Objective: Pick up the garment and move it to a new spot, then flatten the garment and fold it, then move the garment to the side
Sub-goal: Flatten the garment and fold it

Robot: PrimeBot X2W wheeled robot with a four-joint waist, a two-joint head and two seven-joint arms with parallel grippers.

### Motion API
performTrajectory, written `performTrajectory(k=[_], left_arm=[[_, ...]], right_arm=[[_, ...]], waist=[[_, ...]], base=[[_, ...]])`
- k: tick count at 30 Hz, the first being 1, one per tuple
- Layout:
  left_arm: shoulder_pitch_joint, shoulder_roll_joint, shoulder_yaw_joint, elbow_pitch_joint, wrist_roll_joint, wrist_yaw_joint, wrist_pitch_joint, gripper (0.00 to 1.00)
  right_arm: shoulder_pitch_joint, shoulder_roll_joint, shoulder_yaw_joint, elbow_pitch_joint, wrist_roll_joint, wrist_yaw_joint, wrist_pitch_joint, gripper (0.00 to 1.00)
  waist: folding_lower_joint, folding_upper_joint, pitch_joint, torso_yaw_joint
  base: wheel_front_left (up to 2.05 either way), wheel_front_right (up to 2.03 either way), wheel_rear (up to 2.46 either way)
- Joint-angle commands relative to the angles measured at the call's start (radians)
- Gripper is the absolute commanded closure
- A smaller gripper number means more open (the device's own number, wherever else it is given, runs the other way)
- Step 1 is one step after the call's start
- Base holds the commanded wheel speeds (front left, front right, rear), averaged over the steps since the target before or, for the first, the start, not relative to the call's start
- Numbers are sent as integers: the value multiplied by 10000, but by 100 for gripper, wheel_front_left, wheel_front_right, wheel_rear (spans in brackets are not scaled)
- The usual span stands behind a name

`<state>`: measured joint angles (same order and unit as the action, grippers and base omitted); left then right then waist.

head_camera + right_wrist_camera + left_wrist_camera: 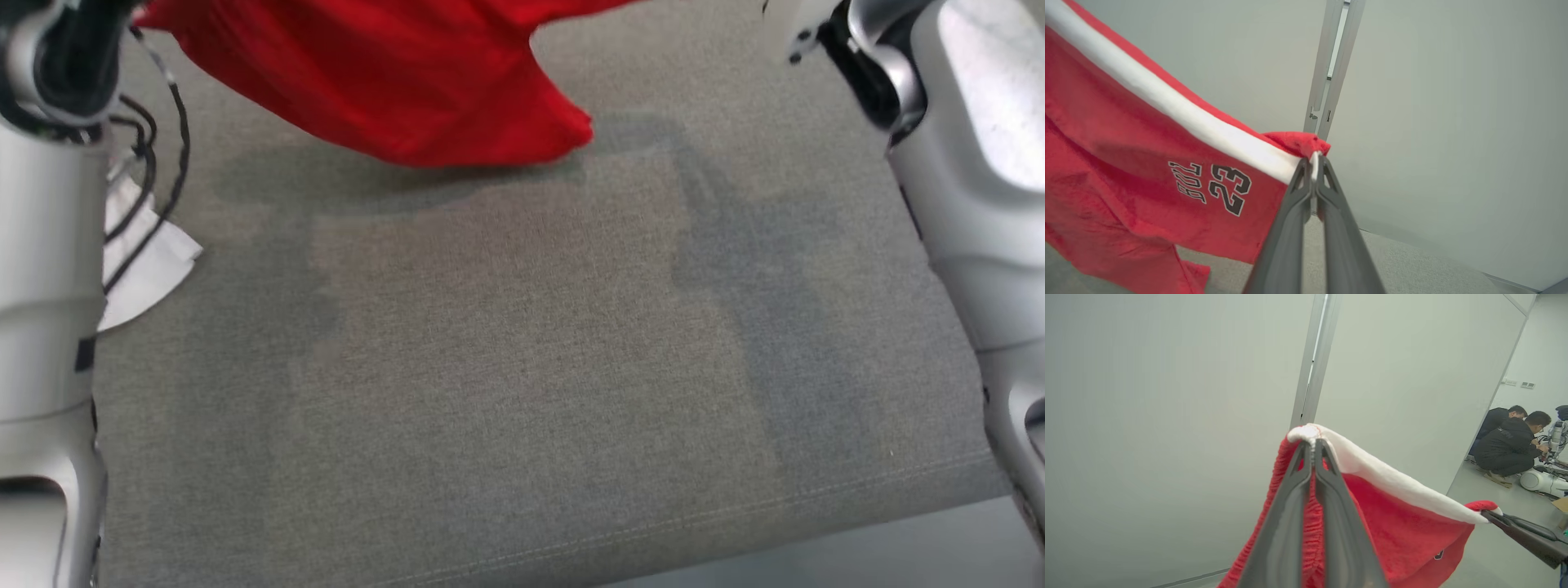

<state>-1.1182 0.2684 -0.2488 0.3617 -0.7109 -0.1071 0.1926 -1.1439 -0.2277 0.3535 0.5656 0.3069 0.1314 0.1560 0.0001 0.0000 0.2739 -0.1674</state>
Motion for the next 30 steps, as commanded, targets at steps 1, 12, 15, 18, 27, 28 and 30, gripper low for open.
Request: performTrajectory(k=[1,12,15,18,27,28,30], left_arm=[[-589,86,62,86,-116,-75,-28,100],[-3546,77,463,1023,182,-185,-2162,100],[-3969,-88,622,1431,171,-191,-2920,100],[-4201,-153,658,1674,204,-198,-3318,100],[-4260,-425,546,2288,-104,-226,-4145,100],[-4082,-403,443,2343,-132,-231,-4113,100],[-3591,-382,135,2377,-235,-237,-4080,100]], right_arm=[[-582,50,27,212,-140,-14,-243,100],[-3832,343,-1726,2038,-2500,-17,-3332,100],[-4273,584,-2284,2265,-3227,-18,-3877,100],[-4507,677,-2607,2266,-3768,-20,-4061,100],[-4397,1098,-3459,1211,-5450,-17,-4178,100],[-4287,1089,-3389,1322,-5500,-17,-4181,100],[-4014,1073,-3179,1615,-5534,-17,-4182,100]], waist=[[-1,0,2078,-676],[-1,0,3438,-633],[-1,0,3320,-593],[-1,0,3172,-570],[-1,0,3127,-416],[-1,0,3206,-391],[-1,0,3329,-338]], base=[[0,0,0],[0,0,0],[0,0,0],[0,0,0],[0,0,0],[0,0,0],[0,0,0]])
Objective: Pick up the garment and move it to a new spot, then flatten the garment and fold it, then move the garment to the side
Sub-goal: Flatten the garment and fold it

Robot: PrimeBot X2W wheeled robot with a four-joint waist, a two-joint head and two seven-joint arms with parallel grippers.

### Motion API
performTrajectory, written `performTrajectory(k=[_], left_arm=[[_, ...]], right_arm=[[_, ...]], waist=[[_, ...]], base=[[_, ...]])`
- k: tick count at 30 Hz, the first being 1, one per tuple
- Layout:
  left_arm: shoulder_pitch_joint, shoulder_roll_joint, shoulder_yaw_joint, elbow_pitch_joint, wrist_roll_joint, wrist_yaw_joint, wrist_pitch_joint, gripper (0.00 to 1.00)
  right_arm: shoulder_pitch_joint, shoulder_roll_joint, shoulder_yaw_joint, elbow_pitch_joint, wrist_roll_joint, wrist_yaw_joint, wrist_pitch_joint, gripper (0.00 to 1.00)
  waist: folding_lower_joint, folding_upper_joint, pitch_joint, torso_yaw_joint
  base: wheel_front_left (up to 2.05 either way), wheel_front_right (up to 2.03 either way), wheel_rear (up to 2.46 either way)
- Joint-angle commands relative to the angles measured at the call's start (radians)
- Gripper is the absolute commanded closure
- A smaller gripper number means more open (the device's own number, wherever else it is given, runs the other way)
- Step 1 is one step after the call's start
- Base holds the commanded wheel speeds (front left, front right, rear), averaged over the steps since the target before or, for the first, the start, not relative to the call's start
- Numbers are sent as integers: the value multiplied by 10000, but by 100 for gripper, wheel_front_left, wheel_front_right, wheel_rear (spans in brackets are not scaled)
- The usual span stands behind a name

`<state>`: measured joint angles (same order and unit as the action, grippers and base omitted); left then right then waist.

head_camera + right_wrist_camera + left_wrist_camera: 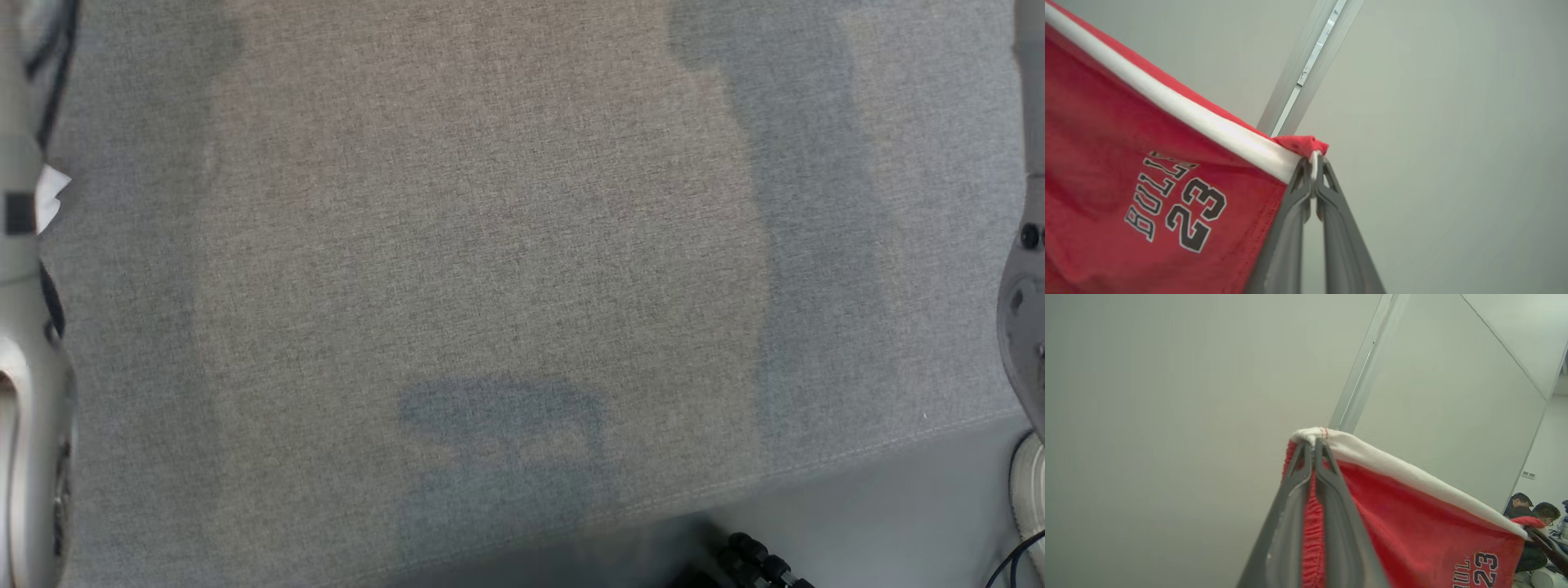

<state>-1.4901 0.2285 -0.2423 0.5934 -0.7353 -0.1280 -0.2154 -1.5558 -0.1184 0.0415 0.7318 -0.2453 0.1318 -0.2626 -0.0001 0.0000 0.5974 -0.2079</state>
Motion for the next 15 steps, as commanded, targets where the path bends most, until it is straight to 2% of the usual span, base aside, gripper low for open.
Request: performTrajectory(k=[1,9,15], left_arm=[[637,60,-166,25,-217,-29,-13,100],[3371,307,-991,-869,-1171,-33,-266,100],[5623,464,-1452,-1863,-1521,-26,-337,100]], right_arm=[[358,-81,183,292,77,-21,1,100],[1507,-583,1545,1084,892,-21,12,100],[2834,-1222,2759,1005,2351,-21,689,100]], waist=[[1,0,170,126],[1,0,-193,392],[1,0,-1179,782]], base=[[0,0,0],[0,0,0],[0,0,0]])
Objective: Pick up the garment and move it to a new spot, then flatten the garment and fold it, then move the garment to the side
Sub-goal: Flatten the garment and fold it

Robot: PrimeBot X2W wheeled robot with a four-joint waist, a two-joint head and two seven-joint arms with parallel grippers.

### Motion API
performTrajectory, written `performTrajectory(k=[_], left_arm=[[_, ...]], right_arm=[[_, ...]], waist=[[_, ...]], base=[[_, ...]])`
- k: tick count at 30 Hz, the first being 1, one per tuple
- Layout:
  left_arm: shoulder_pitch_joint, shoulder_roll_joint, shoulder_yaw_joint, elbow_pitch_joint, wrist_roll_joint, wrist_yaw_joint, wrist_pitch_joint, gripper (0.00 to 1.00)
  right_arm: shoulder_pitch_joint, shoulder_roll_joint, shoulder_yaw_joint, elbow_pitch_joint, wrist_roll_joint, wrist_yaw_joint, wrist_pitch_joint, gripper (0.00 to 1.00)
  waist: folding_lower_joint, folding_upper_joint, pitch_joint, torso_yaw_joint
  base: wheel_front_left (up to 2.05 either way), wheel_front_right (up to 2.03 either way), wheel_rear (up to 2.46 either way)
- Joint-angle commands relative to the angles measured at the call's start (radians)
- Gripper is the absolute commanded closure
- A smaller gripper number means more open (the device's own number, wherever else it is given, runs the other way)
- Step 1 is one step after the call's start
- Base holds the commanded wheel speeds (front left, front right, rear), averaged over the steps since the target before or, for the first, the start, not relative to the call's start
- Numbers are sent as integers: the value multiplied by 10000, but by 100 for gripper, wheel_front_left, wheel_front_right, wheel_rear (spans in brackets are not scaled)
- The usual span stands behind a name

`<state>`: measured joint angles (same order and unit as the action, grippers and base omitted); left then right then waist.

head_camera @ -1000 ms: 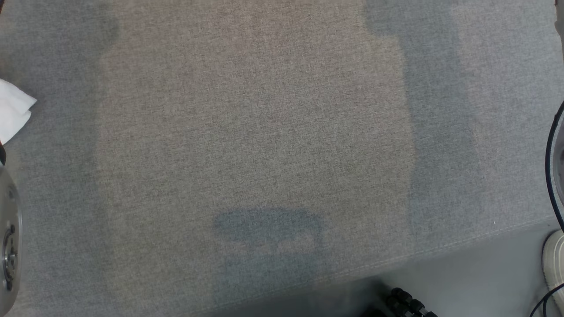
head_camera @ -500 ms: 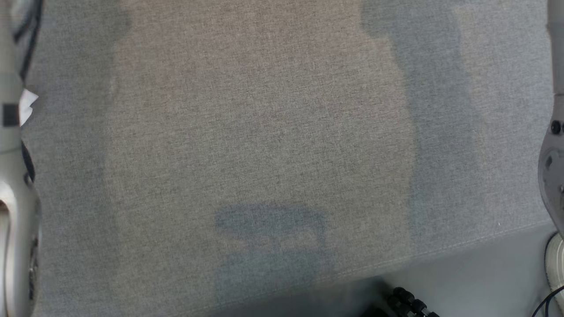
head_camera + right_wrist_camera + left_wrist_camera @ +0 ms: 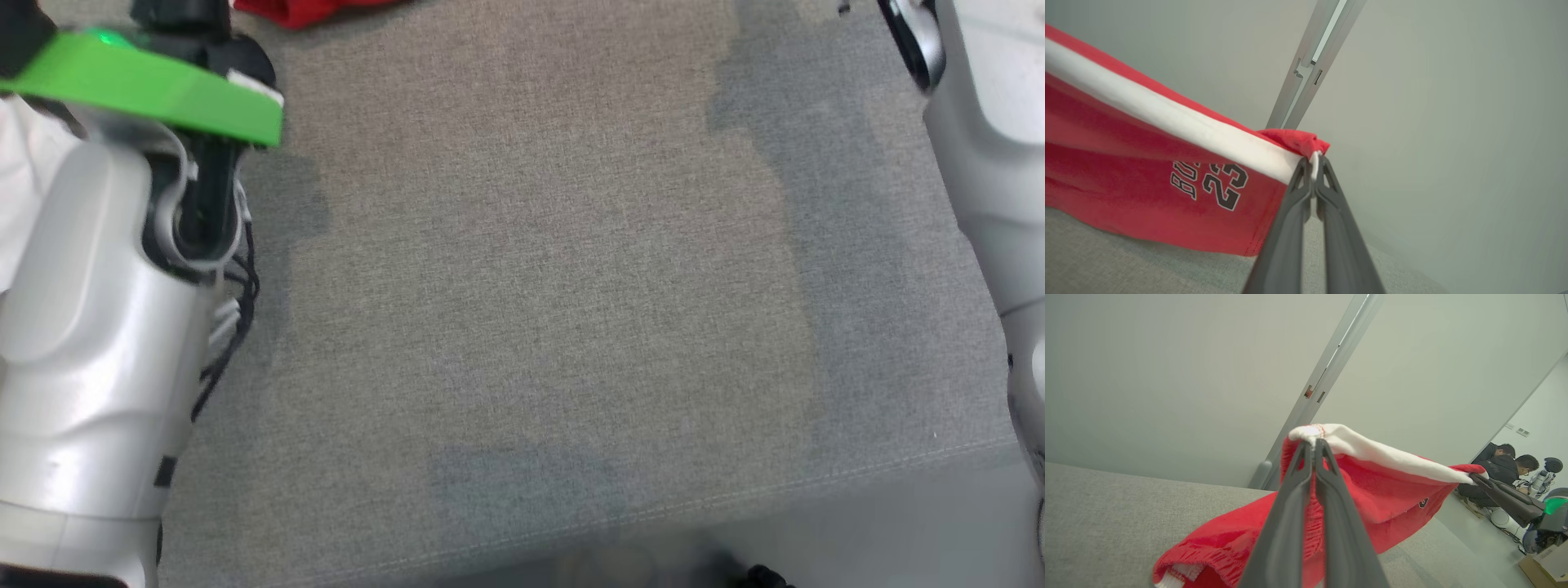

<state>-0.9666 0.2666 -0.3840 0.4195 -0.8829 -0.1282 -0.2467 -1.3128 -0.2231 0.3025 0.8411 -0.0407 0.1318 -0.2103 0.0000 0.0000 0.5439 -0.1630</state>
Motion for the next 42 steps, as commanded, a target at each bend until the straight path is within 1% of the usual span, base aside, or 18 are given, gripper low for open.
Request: performTrajectory(k=[1,3,6,9,11,14,15,19,22,27,32,37,40,42], left_arm=[[757,99,-120,-279,-10,-11,-40,100],[1435,148,-205,-608,51,125,-71,100],[2456,184,-453,-1041,199,300,-87,100],[3423,227,-687,-1400,291,526,-63,100],[3990,294,-877,-1532,491,756,-52,100],[4834,270,-1105,-1766,658,1140,-79,100],[4834,270,-1105,-1766,658,1140,-79,100],[5872,351,-1460,-2107,784,1538,57,100],[6536,431,-1774,-2291,957,1713,152,100],[7241,484,-2473,-2416,1346,1869,335,100],[7660,532,-2916,-2538,1694,2066,440,100],[8042,773,-3210,-2883,1856,2149,571,100],[8113,817,-3423,-3068,1910,1945,616,100],[8065,683,-3451,-3125,1852,1895,570,100]], right_arm=[[705,-396,328,-251,580,-21,364,100],[1332,-827,707,-743,1123,-21,846,100],[2464,-1575,1014,-1756,1941,-22,1711,100],[3640,-2332,1163,-3057,2574,-24,2698,100],[4511,-2778,1032,-3869,2910,-30,3316,100],[5879,-3152,627,-5014,3418,-31,4185,100],[5879,-3152,627,-5014,3418,-31,4185,100],[7454,-3342,53,-6175,3756,-31,5181,100],[8398,-3422,-235,-6736,3748,-31,5832,100],[9671,-3524,-584,-7512,3771,-28,6673,100],[10685,-3760,-1061,-8091,3740,-28,7401,100],[11528,-3806,-1660,-8752,3661,-30,7762,100],[11756,-3726,-1821,-9025,3575,-30,7804,100],[11680,-3583,-1812,-9093,3581,-22,7756,100]], waist=[[0,0,-850,426],[0,0,-1194,543],[0,0,-1716,684],[0,0,-2223,741],[0,0,-2590,790],[0,0,-3123,857],[0,0,-3123,857],[0,0,-3739,907],[0,0,-4099,924],[0,0,-4456,963],[0,0,-4683,1028],[0,0,-4846,1125],[0,0,-4873,1199],[0,0,-4882,1255]], base=[[0,0,0],[0,0,0],[0,0,0],[0,0,0],[0,0,0],[0,0,0],[0,0,0],[0,0,0],[0,0,0],[0,0,0],[0,0,0],[0,0,0],[0,0,0],[0,0,0]])
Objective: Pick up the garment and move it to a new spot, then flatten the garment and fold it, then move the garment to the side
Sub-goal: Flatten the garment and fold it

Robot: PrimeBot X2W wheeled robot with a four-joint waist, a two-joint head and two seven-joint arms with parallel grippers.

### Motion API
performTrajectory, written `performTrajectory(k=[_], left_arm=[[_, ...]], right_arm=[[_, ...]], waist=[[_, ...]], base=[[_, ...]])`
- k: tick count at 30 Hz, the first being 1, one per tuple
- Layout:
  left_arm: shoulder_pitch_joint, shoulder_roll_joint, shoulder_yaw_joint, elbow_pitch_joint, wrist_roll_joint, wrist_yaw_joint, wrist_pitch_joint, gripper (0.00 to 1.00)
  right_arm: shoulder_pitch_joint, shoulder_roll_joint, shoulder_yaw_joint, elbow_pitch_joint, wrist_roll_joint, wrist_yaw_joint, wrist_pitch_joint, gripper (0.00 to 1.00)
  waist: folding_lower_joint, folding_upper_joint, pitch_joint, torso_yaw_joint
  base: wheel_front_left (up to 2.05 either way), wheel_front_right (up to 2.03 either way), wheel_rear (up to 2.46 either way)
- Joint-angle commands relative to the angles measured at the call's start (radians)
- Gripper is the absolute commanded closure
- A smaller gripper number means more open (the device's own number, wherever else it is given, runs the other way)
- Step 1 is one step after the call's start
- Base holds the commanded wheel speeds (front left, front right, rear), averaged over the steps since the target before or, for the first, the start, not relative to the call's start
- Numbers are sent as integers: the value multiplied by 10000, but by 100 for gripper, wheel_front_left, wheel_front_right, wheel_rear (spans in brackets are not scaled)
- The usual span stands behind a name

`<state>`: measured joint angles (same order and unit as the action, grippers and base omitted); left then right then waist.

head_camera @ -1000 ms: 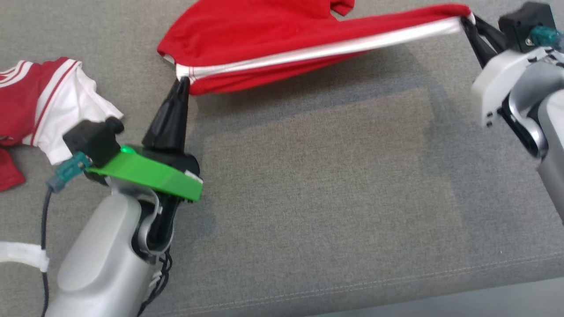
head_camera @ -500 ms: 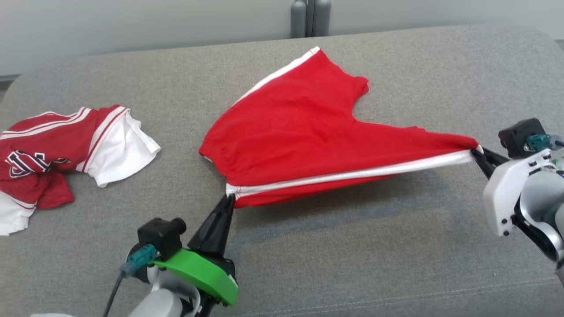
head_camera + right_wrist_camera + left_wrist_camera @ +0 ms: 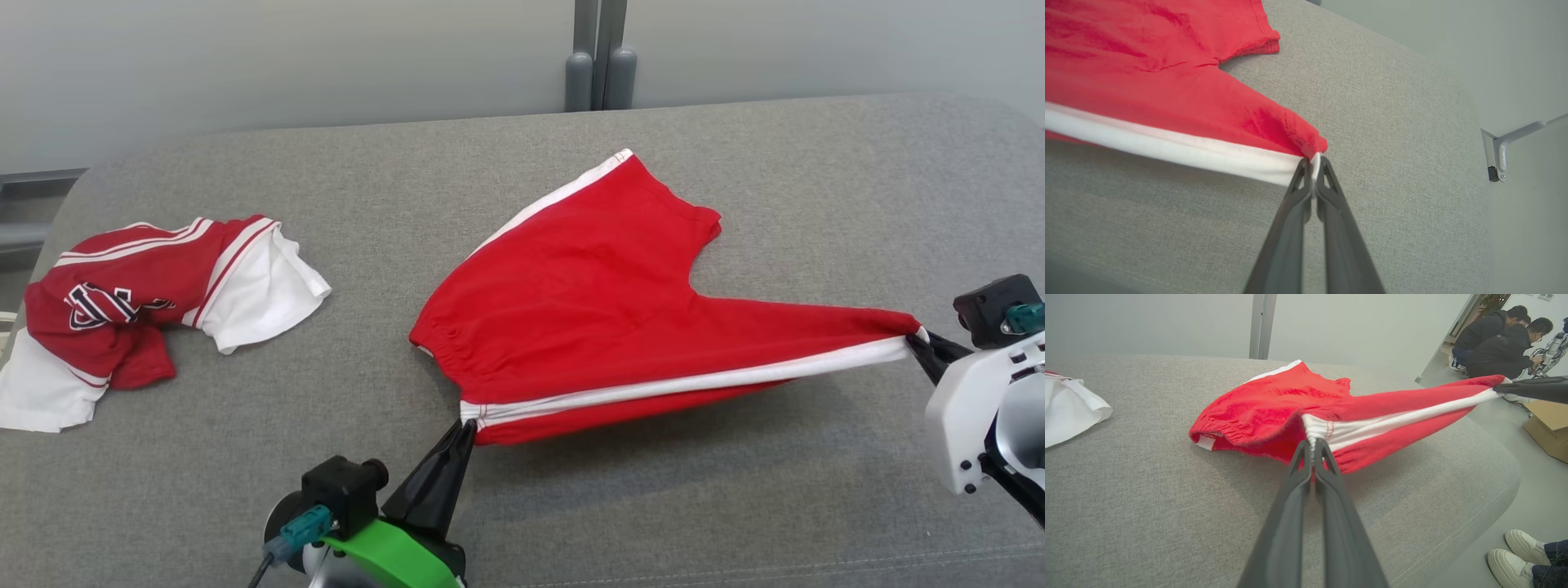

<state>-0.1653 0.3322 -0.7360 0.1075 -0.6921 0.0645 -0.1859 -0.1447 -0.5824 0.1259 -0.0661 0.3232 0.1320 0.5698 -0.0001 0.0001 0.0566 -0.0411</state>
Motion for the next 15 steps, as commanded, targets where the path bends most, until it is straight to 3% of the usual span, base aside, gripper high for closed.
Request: performTrajectory(k=[1,7,15], left_arm=[[-22,-50,57,-24,-61,-59,-88,100],[-777,-365,-9,218,70,-225,-94,100],[-2284,-937,346,1034,74,-463,-310,100]], right_arm=[[-101,35,-25,-11,-84,-24,-69,100],[-1091,262,23,549,-484,-21,-245,100],[-3610,-32,1444,2057,-528,-21,-590,100]], waist=[[1,-1,2,70],[1,-1,300,382],[1,-1,1212,868]], base=[[0,0,0],[0,0,0],[0,0,0]])
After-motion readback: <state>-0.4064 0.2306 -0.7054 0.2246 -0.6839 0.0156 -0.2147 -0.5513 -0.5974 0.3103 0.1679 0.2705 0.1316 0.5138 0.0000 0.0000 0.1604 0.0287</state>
